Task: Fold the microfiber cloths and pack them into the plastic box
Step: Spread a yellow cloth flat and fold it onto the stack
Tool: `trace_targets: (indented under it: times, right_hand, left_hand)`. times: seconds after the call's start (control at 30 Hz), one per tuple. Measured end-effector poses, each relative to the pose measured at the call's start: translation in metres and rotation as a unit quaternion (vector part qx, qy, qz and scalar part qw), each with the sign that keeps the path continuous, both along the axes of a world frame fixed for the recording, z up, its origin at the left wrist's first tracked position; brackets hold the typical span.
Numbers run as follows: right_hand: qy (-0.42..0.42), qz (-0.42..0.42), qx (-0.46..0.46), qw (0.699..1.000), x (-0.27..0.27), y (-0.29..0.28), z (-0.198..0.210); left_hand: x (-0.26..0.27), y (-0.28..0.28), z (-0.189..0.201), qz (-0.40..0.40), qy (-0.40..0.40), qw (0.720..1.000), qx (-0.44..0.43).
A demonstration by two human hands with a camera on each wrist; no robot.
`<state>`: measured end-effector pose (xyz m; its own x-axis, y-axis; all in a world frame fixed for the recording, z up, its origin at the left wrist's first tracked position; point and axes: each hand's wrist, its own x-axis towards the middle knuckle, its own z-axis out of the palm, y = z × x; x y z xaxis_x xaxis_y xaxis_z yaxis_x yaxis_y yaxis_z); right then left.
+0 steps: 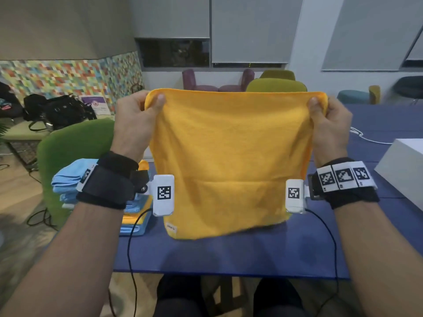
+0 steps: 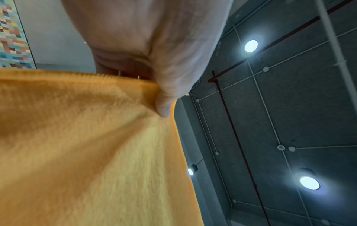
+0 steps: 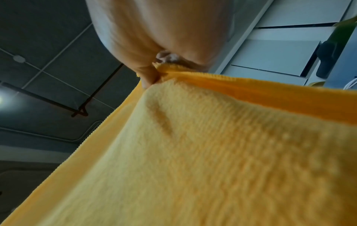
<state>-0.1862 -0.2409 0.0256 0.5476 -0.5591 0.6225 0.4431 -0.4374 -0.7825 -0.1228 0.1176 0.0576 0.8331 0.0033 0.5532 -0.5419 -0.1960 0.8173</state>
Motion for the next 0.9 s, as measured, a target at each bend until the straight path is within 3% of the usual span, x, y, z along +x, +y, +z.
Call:
trace_targets:
  times: [0.17,0.27,0.4,0.53,0.63,0.73,0.83,0.9]
  right_hand:
    - [0.044,0.000,-0.037,0.998,0.006,-0.016,-0.016]
    - [0.090,-0.028,-0.081,0.992,0.011,-0.025,-0.032]
    - [0.225,-0.114,-0.173,0.952,0.010,-0.034,-0.051]
    - [0.246,-0.143,-0.186,0.941,0.001,-0.030,-0.050]
    - [0.231,-0.110,-0.152,0.955,-0.002,-0.033,-0.052]
    - [0.231,-0.020,-0.096,0.968,-0.009,-0.033,-0.063]
    - [0.253,0.038,-0.085,0.963,-0.023,-0.037,-0.093]
    - [0.282,0.066,-0.084,0.954,-0.038,-0.041,-0.119]
  left_hand:
    - [0.009,0.005,-0.008,0.014,0.017,0.999,0.030]
    - [0.027,0.011,-0.028,0.083,0.049,0.988,0.121]
    - [0.038,0.012,-0.053,0.134,0.100,0.958,0.233]
    - [0.041,0.012,-0.063,0.105,0.141,0.964,0.199]
    - [0.035,0.009,-0.063,0.021,0.169,0.977,0.127]
    - [0.030,0.009,-0.072,-0.026,0.178,0.977,0.118]
    - [0.022,0.017,-0.099,-0.042,0.163,0.963,0.209]
    - [0.012,0.024,-0.123,-0.047,0.152,0.939,0.306]
